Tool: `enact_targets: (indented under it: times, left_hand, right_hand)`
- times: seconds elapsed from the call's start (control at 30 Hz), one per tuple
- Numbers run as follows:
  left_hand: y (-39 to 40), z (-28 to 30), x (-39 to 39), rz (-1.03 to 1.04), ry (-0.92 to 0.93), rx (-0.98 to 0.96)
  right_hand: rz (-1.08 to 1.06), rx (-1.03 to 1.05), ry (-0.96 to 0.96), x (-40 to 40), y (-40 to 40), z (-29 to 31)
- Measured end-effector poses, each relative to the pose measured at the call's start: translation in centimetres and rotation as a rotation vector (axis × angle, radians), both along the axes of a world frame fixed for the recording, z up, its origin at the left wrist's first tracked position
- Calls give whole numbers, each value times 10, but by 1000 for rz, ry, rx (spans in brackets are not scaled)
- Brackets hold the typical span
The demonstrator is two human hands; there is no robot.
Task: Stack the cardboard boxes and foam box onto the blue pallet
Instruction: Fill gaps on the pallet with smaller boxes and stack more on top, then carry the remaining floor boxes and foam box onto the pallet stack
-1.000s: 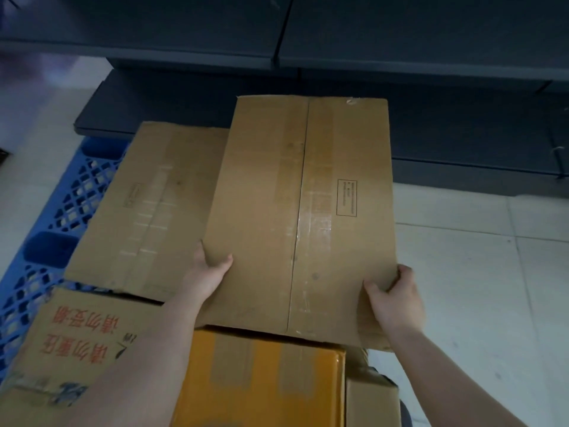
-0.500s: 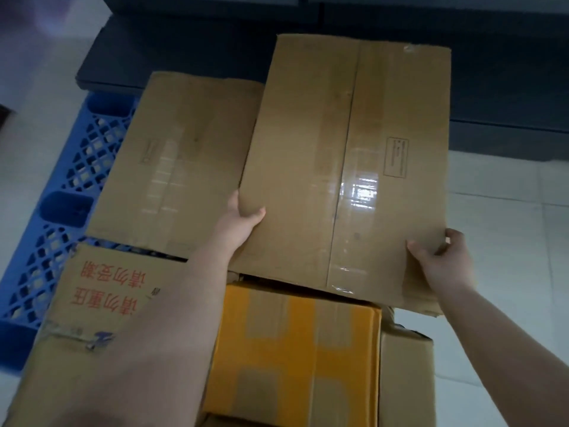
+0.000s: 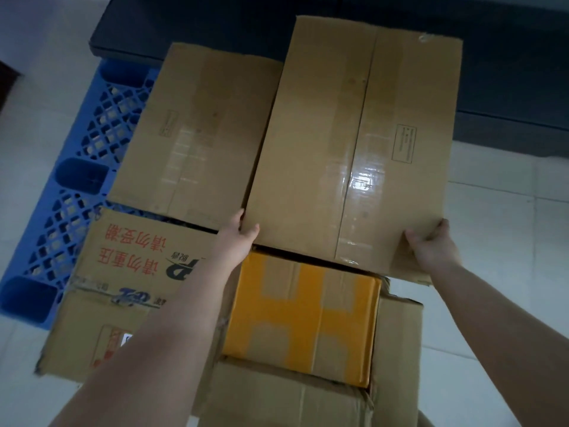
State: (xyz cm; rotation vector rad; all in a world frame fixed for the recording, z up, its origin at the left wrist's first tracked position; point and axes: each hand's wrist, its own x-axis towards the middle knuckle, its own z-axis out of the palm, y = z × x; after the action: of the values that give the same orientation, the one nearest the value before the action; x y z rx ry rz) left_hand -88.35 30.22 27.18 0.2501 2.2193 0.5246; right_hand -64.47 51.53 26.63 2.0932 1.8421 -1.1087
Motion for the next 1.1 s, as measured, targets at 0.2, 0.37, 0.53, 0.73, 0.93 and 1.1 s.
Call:
enact_targets:
  times: [0.2, 0.37, 0.53, 0.73, 0.93, 1.1]
  left_hand:
    - [-50, 62, 35, -36, -60, -68]
    - [-76, 140, 62, -129, -77, -39]
    - [-95, 219, 92, -177, -134, 57]
    - [-117, 282, 147, -504, -24, 133]
    - [-134, 311, 233, -721, 53, 181]
    - [-137, 313, 354, -914, 90, 216]
  right_hand:
    - [203, -82, -52, 10, -25, 75]
    - [300, -139, -25, 37, -76, 171]
    - [176, -141, 31, 85, -158, 257]
    - [-128, 12, 136, 150, -255, 309]
    - [-275, 98, 169, 234, -319, 347]
    - [-444, 144, 202, 351, -370, 357]
